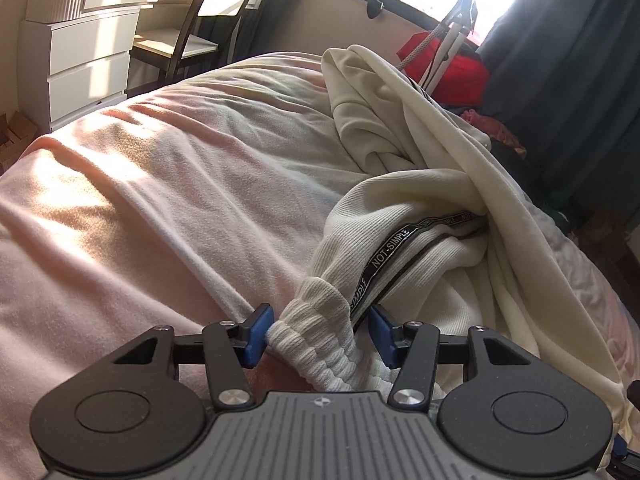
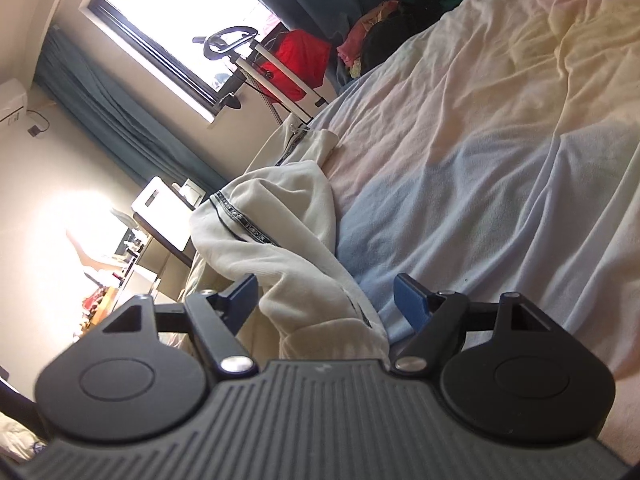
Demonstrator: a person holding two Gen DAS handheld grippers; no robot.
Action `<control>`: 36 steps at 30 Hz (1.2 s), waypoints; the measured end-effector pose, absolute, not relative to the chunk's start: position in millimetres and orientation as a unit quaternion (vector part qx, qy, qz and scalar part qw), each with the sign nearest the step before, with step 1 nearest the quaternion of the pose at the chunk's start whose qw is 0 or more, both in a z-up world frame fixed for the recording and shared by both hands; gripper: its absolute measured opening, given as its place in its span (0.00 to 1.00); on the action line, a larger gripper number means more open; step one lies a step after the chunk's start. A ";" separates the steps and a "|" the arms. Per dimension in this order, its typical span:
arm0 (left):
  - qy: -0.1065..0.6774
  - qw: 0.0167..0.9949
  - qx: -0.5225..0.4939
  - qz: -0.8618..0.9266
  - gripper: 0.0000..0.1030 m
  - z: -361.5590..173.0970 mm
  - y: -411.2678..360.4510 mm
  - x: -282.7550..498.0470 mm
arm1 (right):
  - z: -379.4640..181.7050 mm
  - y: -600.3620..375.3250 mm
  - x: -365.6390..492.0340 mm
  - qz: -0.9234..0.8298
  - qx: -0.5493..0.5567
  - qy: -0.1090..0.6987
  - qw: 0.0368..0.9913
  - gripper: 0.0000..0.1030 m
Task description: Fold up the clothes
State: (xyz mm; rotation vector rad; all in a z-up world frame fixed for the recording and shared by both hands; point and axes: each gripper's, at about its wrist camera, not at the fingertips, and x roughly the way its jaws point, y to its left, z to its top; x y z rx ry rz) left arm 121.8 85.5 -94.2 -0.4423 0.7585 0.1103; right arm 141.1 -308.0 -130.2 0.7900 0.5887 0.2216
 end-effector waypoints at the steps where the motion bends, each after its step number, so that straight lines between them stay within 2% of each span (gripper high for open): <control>1: 0.366 0.905 -0.211 0.052 0.53 -93.8 84.7 121.5 | -133.1 -306.4 142.2 0.111 0.379 0.287 0.873 0.75; 2: 0.366 0.905 -0.210 0.050 0.53 -93.3 84.9 120.9 | -134.2 -303.6 142.7 0.115 0.374 0.290 0.874 0.75; 5: 0.365 0.906 -0.210 0.044 0.53 -91.7 85.8 118.8 | -133.9 -293.1 142.9 0.116 0.345 0.305 0.880 0.61; 7: 0.361 0.905 -0.221 0.045 0.53 -90.3 89.1 117.5 | -129.3 -286.8 136.8 0.111 0.325 0.305 0.888 0.46; 10: 0.358 0.904 -0.229 0.046 0.53 -88.8 91.1 116.1 | -114.2 -278.9 123.5 0.117 0.287 0.275 0.910 0.39; 13: 0.356 0.906 -0.224 0.043 0.53 -87.5 89.5 115.2 | -99.6 -282.8 110.7 0.146 0.311 0.215 0.914 0.38; 15: 0.356 0.909 -0.213 0.042 0.54 -87.3 87.0 115.5 | -99.6 -291.4 109.9 0.152 0.347 0.204 0.903 0.38; 23: 0.350 0.916 -0.193 0.033 0.55 -87.1 79.9 118.0 | -127.5 -295.2 128.4 0.091 0.342 0.294 0.888 0.38; 29: 0.290 0.930 -0.227 0.013 0.56 -70.5 87.3 106.5 | -111.5 -292.5 116.1 0.133 0.347 0.240 0.897 0.38; 34: 0.320 0.924 -0.209 0.020 0.58 -78.6 83.2 111.3 | -109.3 -291.2 117.2 0.132 0.347 0.244 0.896 0.38; 36: 0.333 0.918 -0.211 0.032 0.63 -83.9 85.1 112.9 | -112.6 -293.6 119.3 0.123 0.355 0.252 0.892 0.38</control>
